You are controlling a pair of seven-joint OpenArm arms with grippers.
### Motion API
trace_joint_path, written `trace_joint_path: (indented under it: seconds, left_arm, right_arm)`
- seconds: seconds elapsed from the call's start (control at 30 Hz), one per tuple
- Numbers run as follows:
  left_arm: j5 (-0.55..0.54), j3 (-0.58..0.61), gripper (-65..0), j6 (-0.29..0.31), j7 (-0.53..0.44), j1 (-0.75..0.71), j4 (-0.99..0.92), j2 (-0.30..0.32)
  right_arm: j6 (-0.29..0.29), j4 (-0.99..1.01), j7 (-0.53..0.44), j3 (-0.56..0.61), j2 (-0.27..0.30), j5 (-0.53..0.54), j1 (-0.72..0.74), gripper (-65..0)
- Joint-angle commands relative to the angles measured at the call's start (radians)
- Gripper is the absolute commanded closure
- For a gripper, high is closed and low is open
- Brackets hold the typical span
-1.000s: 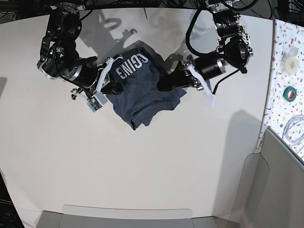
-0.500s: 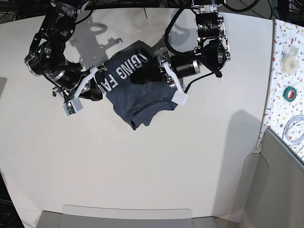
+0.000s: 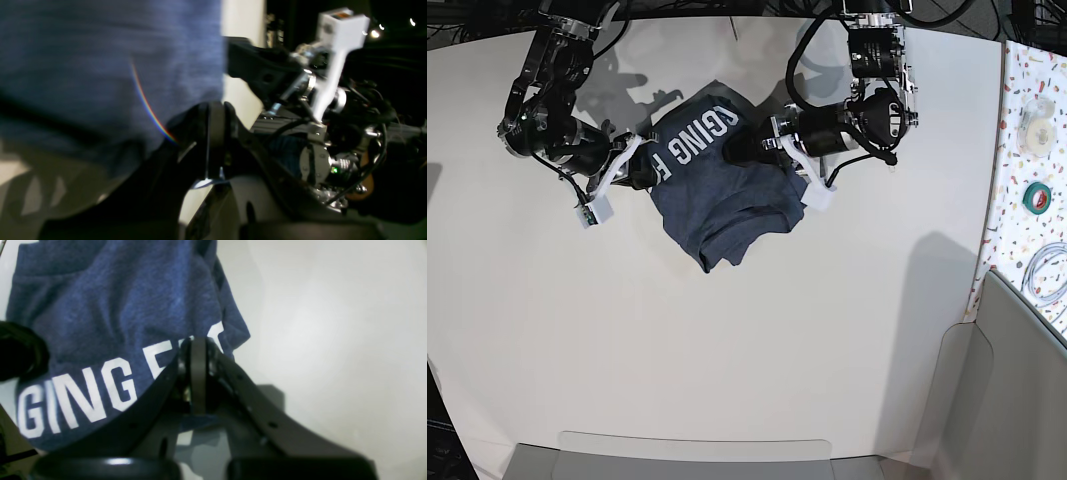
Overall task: Layout the t-shirt on the table in an organized manner, then fold the t-shirt properly
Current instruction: 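Grasp the folded shirt with both grippers and square its edges, then drag the folded shirt with the right gripper toward the table corner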
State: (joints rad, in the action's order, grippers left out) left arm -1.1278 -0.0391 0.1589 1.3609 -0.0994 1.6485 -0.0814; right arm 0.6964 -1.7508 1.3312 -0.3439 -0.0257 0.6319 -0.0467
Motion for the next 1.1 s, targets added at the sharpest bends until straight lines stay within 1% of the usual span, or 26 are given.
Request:
trace_joint_path:
  seconds: [0.0, 0.07, 0.17, 0.33, 0.5, 0.63, 0.73, 0.83, 0.9, 0.97, 1.07]
  left_arm:
    - [-0.031, 0.002, 0.0, -0.005, -0.007, 0.013, 0.015, 0.005]
    - [-0.022, 0.003, 0.0, -0.006, -0.027, 0.013, 0.014, 0.03]
    - [0.045, 0.011, 0.0, -0.006, -0.036, 0.013, 0.014, 0.073]
    - [0.13, 0.003, 0.0, -0.008, -0.042, 0.005, 0.014, 0.108]
    - [0.153, 0.002, 0.0, -0.008, -0.044, 0.005, 0.014, 0.122]
    - [0.151, 0.0, 0.0, -0.008, -0.044, 0.008, 0.014, 0.122]
    - [0.151, 0.0, 0.0, -0.008, -0.044, 0.01, 0.019, 0.122]
    - [0.15, 0.0, 0.0, -0.008, -0.044, 0.007, 0.019, 0.125]
    - [0.148, -0.002, 0.0, -0.008, -0.045, 0.005, 0.034, 0.15]
    - [0.148, -0.009, 0.0, -0.008, -0.062, 0.003, 0.061, 0.157]
    - [0.145, -0.103, 0.0, -0.006, -0.084, -0.024, 0.138, 0.16]
  right_arm:
    - [0.002, -0.011, -0.014, -0.001, 0.004, 0.018, 0.012, 0.0]
    - [0.002, -0.01, -0.014, -0.001, 0.005, 0.018, 0.012, 0.0]
    - [0.002, -0.01, -0.014, -0.001, 0.005, 0.018, 0.014, 0.0]
    - [0.002, -0.013, -0.014, -0.001, 0.007, 0.018, 0.012, 0.0]
    - [0.002, -0.03, -0.011, -0.001, 0.007, 0.019, 0.018, 0.0]
    - [0.002, -0.168, -0.009, -0.002, 0.01, 0.019, 0.02, 0.0]
    - [0.002, -0.278, -0.009, -0.002, 0.028, 0.022, 0.026, 0.0]
    - [0.002, -0.295, -0.012, -0.002, 0.027, 0.038, 0.037, 0.0]
    - [0.002, -0.289, -0.011, 0.003, 0.016, 0.062, 0.037, 0.0]
    - [0.002, -0.283, -0.009, 0.009, -0.016, 0.087, 0.038, 0.0]
    - [0.002, -0.28, -0.008, 0.013, -0.059, 0.099, 0.038, 0.0]
